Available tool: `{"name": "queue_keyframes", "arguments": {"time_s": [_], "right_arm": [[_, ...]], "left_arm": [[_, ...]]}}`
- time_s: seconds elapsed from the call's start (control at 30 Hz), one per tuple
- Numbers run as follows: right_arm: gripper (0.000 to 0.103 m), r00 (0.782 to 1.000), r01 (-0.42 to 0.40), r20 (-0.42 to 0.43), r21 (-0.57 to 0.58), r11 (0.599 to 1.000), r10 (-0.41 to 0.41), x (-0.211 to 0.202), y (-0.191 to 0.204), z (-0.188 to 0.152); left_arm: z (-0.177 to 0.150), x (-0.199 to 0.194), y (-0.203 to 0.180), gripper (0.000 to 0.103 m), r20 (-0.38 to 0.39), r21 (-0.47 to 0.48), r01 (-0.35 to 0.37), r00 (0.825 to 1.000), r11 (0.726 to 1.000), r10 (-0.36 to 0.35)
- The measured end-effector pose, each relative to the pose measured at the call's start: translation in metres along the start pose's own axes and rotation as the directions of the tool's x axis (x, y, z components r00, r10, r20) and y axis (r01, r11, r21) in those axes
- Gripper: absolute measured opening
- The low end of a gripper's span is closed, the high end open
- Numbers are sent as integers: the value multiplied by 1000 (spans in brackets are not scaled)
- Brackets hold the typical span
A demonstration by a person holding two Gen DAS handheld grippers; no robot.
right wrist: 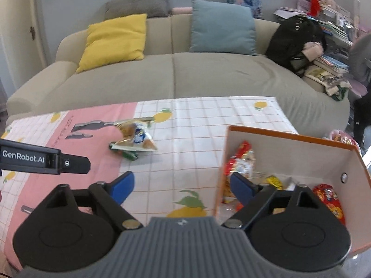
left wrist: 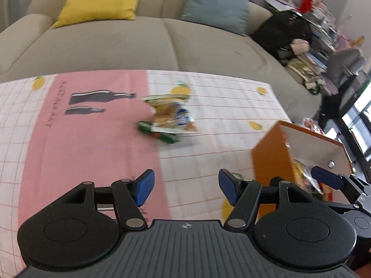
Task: Organize snacks
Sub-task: 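Move both tools back toward the green sausage and yellow puff pack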
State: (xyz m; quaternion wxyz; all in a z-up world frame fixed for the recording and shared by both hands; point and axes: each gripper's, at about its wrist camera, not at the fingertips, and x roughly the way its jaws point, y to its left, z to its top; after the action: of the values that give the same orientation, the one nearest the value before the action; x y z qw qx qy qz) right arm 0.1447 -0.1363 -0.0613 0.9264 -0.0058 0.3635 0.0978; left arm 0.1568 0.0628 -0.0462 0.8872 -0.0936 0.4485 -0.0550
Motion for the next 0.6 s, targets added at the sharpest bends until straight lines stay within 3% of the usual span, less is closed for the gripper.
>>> {"name": "queue_keyframes", "arguments": {"time_s": [0.6], "right_arm": [[84, 996, -28, -84, -213, 977, 10, 103, 57, 49]], "left_arm": [[36, 75, 77, 74, -58, -104, -57, 997, 993, 51]]}}
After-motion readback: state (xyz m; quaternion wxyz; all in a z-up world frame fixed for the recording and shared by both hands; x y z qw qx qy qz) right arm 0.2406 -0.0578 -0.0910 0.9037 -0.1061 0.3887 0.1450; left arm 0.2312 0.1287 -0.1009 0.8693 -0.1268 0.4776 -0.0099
